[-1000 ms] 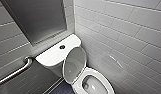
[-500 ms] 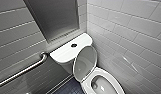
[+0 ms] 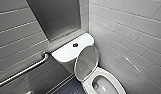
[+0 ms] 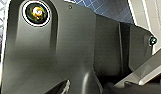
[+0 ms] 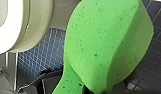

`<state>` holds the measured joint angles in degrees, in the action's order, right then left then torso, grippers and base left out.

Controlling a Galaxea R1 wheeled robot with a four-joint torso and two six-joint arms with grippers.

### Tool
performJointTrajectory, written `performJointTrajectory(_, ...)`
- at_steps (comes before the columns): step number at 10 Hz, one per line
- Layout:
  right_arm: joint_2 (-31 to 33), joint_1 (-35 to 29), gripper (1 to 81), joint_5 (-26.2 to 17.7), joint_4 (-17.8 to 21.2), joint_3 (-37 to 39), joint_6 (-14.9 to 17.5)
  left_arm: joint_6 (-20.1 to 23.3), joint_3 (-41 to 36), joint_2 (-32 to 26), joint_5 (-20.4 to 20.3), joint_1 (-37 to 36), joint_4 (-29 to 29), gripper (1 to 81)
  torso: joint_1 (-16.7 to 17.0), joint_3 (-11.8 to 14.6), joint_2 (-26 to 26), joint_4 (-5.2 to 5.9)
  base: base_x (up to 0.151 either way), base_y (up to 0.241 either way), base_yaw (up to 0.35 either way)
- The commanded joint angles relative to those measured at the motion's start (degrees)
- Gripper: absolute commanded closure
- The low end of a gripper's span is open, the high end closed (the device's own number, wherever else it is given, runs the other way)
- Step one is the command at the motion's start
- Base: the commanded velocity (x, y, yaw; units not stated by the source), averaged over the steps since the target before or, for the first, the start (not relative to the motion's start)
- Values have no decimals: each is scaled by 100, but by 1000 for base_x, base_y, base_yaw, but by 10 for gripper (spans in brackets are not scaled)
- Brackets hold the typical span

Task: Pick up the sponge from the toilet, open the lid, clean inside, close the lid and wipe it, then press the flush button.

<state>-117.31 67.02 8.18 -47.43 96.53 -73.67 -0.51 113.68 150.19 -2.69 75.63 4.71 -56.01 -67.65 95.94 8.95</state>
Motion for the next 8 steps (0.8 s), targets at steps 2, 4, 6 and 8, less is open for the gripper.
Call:
performJointTrajectory(2, 310, 43, 811, -106, -82, -117, -78, -10, -65, -68, 401, -35, 22, 10, 0, 0, 0, 0, 0, 0, 0)
performJointTrajectory(4, 380, 97, 811, -324, 319, -476, 96, -2, 110, 21, 401, -35, 13, 10, 0, 0, 0, 0, 0, 0, 0)
performJointTrajectory(6, 539, -60, 811, -414, 964, -698, 784, -2, 146, 47, 401, -35, 13, 10, 0, 0, 0, 0, 0, 0, 0)
performJointTrajectory(8, 451, -562, 811, -1688, 1157, -1181, 1372, -2, 146, 38, 401, -35, 13, 10, 0, 0, 0, 0, 0, 0, 0)
